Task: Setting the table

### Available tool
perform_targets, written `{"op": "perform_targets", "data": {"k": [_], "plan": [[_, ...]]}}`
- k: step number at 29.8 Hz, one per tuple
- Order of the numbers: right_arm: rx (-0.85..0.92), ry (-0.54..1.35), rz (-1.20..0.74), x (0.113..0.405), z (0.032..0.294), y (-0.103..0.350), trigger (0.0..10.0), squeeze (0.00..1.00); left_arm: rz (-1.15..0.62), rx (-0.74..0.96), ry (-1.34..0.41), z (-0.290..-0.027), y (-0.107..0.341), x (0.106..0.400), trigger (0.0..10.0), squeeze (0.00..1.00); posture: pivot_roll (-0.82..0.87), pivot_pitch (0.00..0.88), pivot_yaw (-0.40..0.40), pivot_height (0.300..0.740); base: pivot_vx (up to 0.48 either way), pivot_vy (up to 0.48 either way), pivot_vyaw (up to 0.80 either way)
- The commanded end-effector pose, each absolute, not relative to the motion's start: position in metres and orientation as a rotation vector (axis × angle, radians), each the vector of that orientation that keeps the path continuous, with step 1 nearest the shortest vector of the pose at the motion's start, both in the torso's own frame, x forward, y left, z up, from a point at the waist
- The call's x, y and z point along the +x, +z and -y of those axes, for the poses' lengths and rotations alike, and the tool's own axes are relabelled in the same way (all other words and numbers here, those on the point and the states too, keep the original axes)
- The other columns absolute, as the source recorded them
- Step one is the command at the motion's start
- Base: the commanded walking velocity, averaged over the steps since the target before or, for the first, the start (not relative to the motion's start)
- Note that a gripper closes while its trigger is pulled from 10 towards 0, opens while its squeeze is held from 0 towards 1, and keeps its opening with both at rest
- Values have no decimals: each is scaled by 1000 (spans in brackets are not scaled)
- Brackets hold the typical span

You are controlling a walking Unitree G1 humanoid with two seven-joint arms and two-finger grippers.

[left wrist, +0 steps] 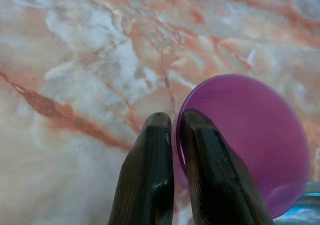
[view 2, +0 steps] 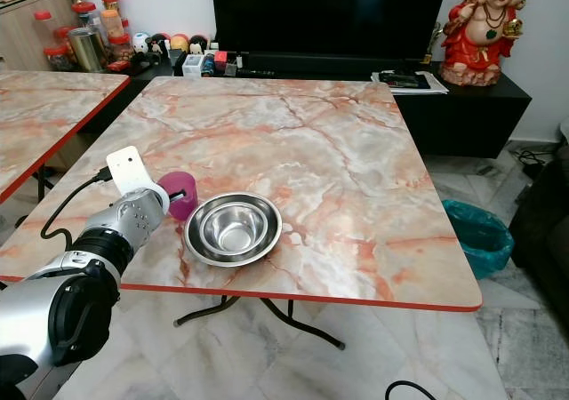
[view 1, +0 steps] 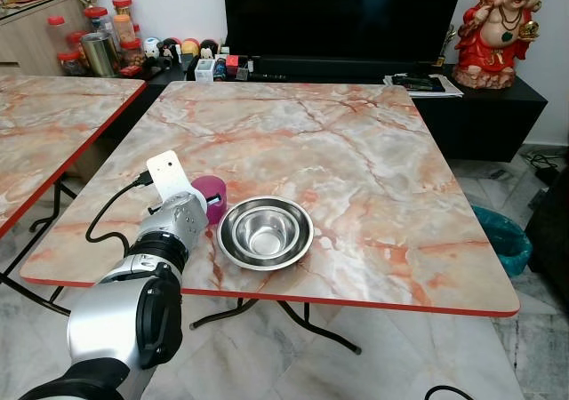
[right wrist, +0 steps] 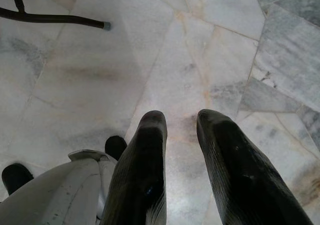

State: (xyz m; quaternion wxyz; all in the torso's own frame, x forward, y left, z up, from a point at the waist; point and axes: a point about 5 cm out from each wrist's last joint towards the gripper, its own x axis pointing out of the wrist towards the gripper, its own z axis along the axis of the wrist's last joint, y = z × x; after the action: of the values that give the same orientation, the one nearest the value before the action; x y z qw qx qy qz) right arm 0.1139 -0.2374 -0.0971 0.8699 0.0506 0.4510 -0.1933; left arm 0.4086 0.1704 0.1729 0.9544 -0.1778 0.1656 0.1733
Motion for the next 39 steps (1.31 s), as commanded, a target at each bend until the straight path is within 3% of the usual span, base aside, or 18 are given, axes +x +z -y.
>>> {"op": "perform_targets", "data": {"k": [1,16,19,22,26,34,39], "plan": [[114,-415,-937,115,238,-97,10000,0,-272,-384,355,-171,187,412,10000,0,-45,13,-5,740,0,0,0],[111,-411,-937,116,239,-96,10000,0,-200,-384,331,-169,200,415,10000,0,-44,10,-8,740,0,0,0],[114,-415,-929,117,238,-96,10000,0,-65,-356,297,-172,211,415,10000,0,-44,8,-6,740,0,0,0],[118,-426,-918,118,239,-95,10000,0,58,-246,311,-181,219,412,10000,0,-46,9,-5,740,0,0,0],[135,-435,-850,124,242,-90,10000,0,306,-64,202,-189,223,395,10000,0,-44,6,-1,740,0,0,0],[131,-445,-796,128,245,-87,10000,0,370,120,72,-195,190,365,10000,0,-45,0,9,740,0,0,0],[135,-445,-744,134,248,-82,10000,0,437,188,120,-206,185,342,10000,0,-36,0,0,740,0,0,0]]}}
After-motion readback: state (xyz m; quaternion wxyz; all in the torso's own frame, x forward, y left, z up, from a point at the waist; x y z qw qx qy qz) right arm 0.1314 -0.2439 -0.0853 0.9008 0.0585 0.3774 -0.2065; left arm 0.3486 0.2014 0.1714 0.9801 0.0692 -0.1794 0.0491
